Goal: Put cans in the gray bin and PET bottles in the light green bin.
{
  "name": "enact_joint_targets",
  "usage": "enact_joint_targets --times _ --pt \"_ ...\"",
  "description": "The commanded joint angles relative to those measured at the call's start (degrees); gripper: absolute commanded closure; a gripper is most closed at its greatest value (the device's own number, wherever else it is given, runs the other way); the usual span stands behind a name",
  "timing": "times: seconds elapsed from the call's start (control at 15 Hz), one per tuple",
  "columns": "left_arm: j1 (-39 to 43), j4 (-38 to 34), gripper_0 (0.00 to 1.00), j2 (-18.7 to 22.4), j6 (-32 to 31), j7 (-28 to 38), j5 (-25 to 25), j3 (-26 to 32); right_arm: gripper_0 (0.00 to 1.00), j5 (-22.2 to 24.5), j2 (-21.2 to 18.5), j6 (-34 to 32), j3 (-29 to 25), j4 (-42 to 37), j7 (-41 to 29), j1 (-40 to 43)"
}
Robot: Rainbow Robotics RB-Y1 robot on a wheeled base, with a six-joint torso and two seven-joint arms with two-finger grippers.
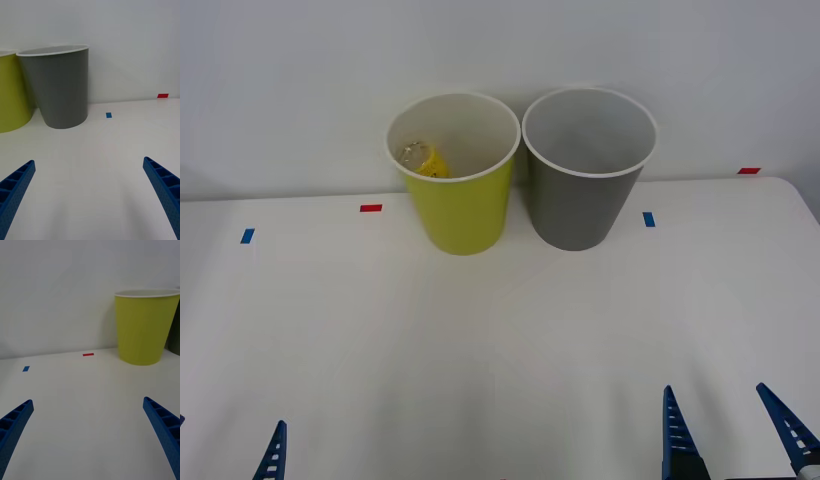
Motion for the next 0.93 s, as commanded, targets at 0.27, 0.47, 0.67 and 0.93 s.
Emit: enact_joint_targets --times 0.27,0.47,0.67,0.93 --pt "1.7 0.2 0.0 0.0 -0.6 0.1 -0.9 0.0 0.0 0.0 0.0 0.0 0.0 0.0 0.0 0.0" --pt "1.7 0.2 0.0 0.0 -0.6 0.1 -0.9 0.0 0.0 0.0 0.0 0.0 0.0 0.0 0.0 0.0" --pt "1.7 0.2 0.0 0.0 -0.6 0.1 -0.9 0.0 0.0 0.0 0.0 0.0 0.0 0.0 0.0 0.0" --pt "1.7 0.2 0.0 0.0 -0.6 0.1 -0.9 0.0 0.0 0.0 0.0 0.0 0.0 0.0 0.0 0.0"
